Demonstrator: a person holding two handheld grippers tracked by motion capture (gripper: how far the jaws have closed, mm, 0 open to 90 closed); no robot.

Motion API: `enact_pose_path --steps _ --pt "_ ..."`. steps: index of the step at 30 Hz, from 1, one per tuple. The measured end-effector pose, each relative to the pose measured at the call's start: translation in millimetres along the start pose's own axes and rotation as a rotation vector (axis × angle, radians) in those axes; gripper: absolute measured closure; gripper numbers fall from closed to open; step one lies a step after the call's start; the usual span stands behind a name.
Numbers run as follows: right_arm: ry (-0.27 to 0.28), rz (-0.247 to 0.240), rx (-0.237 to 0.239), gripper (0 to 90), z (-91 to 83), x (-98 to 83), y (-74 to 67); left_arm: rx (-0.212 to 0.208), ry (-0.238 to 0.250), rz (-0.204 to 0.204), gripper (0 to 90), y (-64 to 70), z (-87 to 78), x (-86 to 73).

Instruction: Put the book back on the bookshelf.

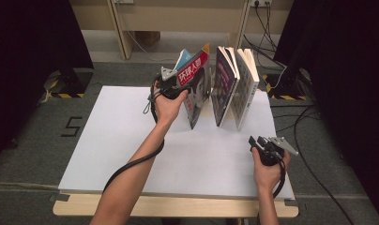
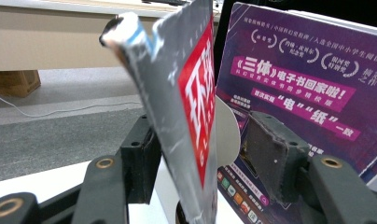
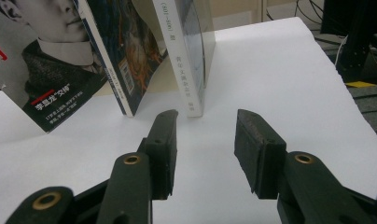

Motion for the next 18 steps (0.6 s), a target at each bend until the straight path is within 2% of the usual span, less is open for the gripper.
enact_pose_path --steps 13,18 --pt "-0.003 -0.003 0.001 59.8 -0.2 -0.3 -0.4 -0.029 -0.012 -0.027 42.4 0.5 -11.9 -4.8" --pt "0.003 -0.003 -0.001 59.8 -0.7 1.0 -0.3 -0.027 -0.018 -0.021 41.6 -1.8 -15.5 -7.9"
Point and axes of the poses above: each handheld gripper's, and its own axes: z roughly forward along the jaws, x roughly out of its top, y roughly to its right, the point moved 10 cm from there along z, roughly forward along the jaws, and after that the axes turned 12 degrees about y, right-handed, at the moved point
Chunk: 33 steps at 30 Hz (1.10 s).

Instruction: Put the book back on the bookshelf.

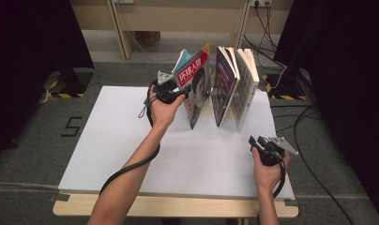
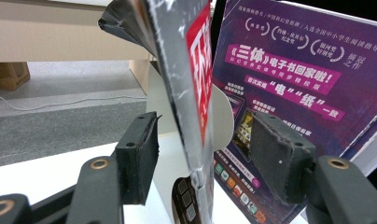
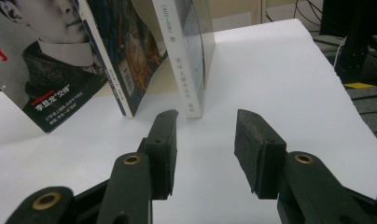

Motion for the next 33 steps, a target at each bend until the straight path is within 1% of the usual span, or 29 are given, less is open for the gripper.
enact_pose_path --steps 6,8,11,15,19,22,25,27,33 --pt "-0.002 0.001 0.0 59.8 -0.1 -0.4 -0.3 -0.006 0.001 -0.003 41.1 -0.8 -5.0 -0.8" --pt "-0.004 0.0 0.0 59.8 0.1 -0.8 -0.5 -0.007 0.002 -0.011 40.9 -1.7 -7.0 -0.3" --pt "-0.005 0.006 0.0 59.8 0.4 -1.3 -1.4 -0.009 0.004 -0.007 40.7 -3.2 -10.9 0.9" --pt "-0.003 0.001 0.002 59.8 0.9 -1.3 -1.6 -0.011 0.002 -0.009 40.5 -5.4 -16.3 1.1" --pt "-0.004 0.002 0.001 59.8 1.0 -1.6 -2.2 -0.002 -0.01 -0.015 40.4 -10.3 -22.1 -0.8" --pt "-0.007 -0.001 0.001 59.8 0.9 -1.9 -2.5 -0.007 -0.017 -0.02 40.2 -12.9 -27.5 -5.2" --pt "-0.007 -0.002 0.001 59.8 0.9 -2.1 -2.6 -0.007 -0.02 -0.02 40.1 -15.4 -30.1 -7.4" --pt "-0.006 -0.002 0.002 59.8 0.9 -2.1 -2.9 -0.008 -0.022 -0.027 40.1 -17.9 -32.7 -9.0" --pt "-0.01 -0.006 0.003 59.7 1.7 -3.5 -4.3 -0.006 -0.021 -0.032 40.0 -24.9 -40.4 -9.6"
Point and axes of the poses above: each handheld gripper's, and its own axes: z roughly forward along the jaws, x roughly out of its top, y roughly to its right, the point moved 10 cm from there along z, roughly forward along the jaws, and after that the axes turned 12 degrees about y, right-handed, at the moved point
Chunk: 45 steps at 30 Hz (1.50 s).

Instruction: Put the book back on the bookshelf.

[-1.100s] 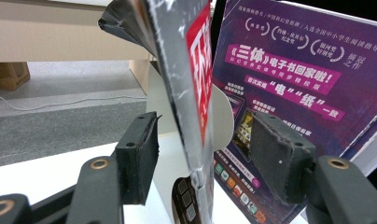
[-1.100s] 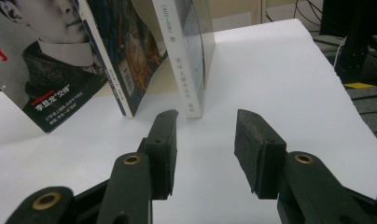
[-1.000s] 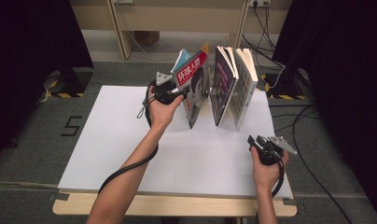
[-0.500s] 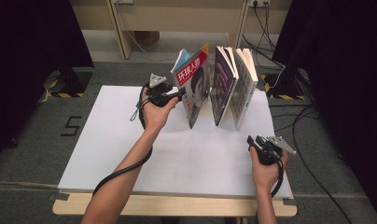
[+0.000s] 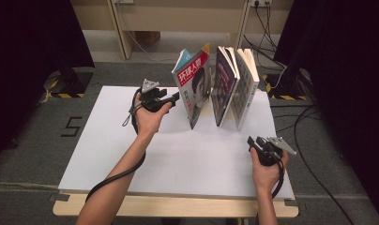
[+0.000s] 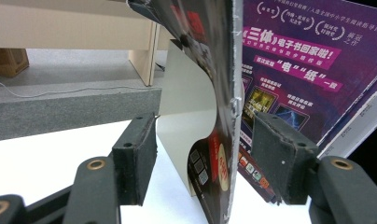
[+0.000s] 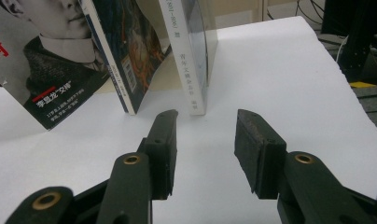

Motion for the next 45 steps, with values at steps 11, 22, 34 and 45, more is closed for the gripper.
enact_pose_path --steps 11,22,34,45 --pt "0.001 0.001 0.0 59.7 -0.1 0.4 0.0 -0.002 -0.013 -0.009 39.9 -10.5 -11.7 -5.7" --pt "0.0 0.001 0.0 59.7 -0.2 0.4 -0.2 0.008 -0.02 -0.03 39.8 -25.4 -26.0 -12.0" --pt "0.001 0.007 -0.001 59.7 -0.6 0.9 -0.5 0.029 -0.005 -0.046 39.9 -43.6 -43.6 -10.3" --pt "0.008 0.007 -0.006 59.7 -1.5 2.5 2.1 0.05 0.016 -0.052 39.9 -55.5 -54.3 -10.5"
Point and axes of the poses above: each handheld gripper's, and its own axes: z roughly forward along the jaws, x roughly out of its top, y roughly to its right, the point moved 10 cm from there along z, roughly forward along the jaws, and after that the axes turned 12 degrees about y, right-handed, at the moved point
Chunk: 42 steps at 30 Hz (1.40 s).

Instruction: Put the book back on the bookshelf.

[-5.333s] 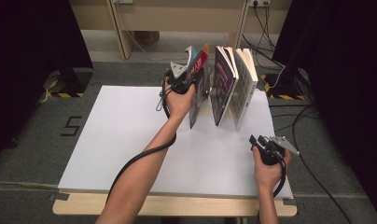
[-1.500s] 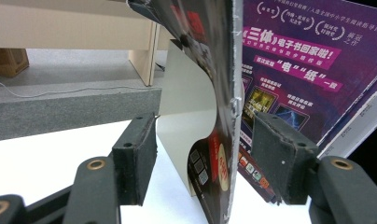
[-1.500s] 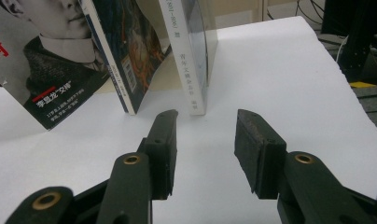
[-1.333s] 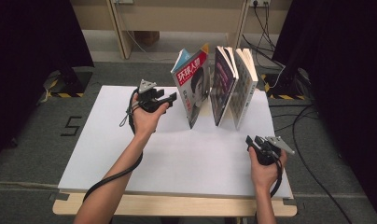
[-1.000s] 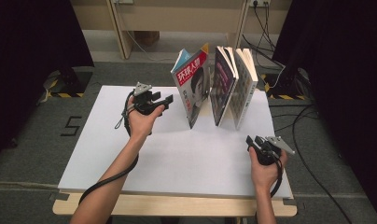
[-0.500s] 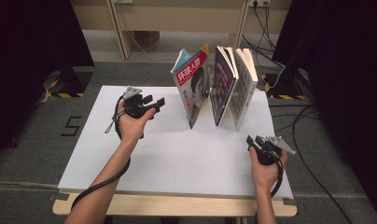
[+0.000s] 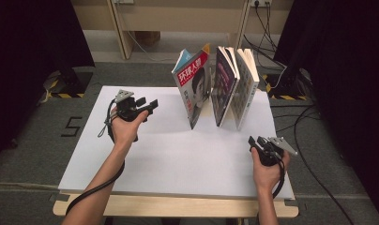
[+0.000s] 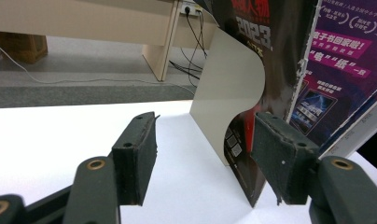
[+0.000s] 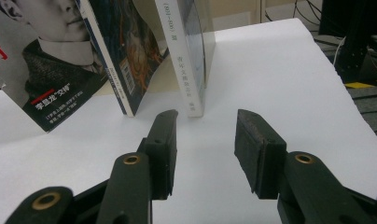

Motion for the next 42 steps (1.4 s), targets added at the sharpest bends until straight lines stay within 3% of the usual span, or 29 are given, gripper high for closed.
enact_pose_path --steps 13,34,42 --pt "0.001 -0.002 0.0 59.7 -0.2 0.0 -0.4 0.012 0.017 0.0 39.8 -11.8 -16.7 1.2" --pt "-0.009 -0.004 -0.001 59.7 -1.0 -1.0 -0.7 0.055 0.012 -0.022 39.5 -49.5 -54.6 -16.6" --pt "-0.002 -0.008 -0.006 59.7 -0.9 -0.1 -0.4 0.077 0.011 0.01 39.2 -60.6 -66.7 -22.2"
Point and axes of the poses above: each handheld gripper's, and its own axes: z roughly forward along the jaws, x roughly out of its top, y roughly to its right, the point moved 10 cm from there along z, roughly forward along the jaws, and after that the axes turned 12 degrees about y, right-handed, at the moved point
